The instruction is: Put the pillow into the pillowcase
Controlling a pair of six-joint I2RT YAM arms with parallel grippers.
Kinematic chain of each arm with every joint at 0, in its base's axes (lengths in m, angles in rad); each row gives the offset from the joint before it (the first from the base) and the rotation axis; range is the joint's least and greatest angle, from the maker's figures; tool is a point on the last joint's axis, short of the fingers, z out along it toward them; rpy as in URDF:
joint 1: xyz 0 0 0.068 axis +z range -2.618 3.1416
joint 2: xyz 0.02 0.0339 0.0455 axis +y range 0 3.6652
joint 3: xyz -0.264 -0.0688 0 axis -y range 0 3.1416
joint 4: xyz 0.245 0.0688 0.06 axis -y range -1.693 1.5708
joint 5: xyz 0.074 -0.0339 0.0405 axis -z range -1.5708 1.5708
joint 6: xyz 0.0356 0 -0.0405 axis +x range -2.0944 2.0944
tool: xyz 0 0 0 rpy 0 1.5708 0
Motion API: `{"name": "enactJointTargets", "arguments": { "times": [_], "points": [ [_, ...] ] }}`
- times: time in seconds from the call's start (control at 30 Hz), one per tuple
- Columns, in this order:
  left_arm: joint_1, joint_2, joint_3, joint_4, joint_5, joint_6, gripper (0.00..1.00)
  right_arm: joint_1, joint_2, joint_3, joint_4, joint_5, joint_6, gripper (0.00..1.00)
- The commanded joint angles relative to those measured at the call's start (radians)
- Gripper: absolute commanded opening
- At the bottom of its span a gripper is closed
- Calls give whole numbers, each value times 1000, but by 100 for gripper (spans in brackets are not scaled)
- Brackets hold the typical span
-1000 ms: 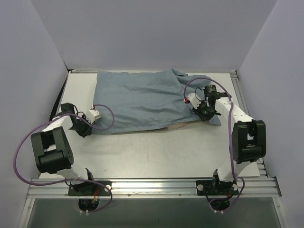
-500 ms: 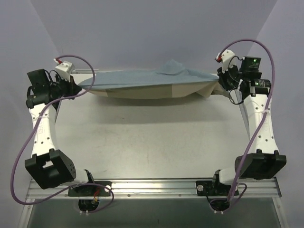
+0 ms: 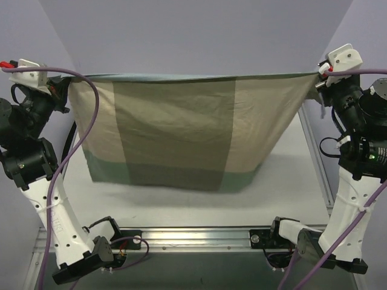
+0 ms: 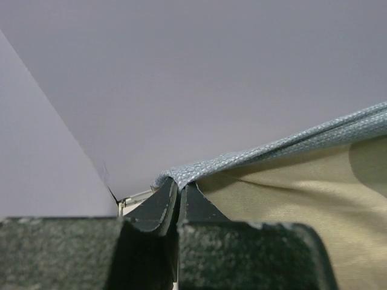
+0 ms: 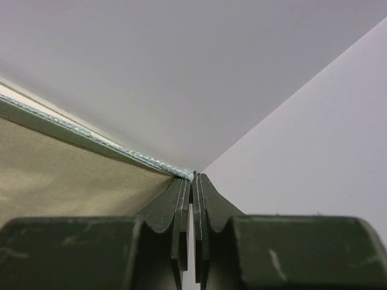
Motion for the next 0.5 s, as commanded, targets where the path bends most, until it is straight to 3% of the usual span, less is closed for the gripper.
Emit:
{"name": "enactJointTargets", "arguments": {
  "times": [0.0,0.27,0.33,0.4,0.43,0.47],
  "points": [
    [-5,92,-10,102,-196,16,0,-37,118,-20,147,161,-49,0],
    [-244,290,-160,122,-385,170,0,14,431,-58,320,157,-3,0],
    [-270,408,-151,165,-441,190,0,35,550,-7,364,166,5,0],
    [-281,579,-49,142,-460,190,1,67,699,67,378,206,0,0],
    [-284,645,20,113,-484,185,20,81,762,131,369,247,-11,27],
    [-284,713,188,63,-504,187,48,94,826,278,353,297,-26,46]
  ]
}}
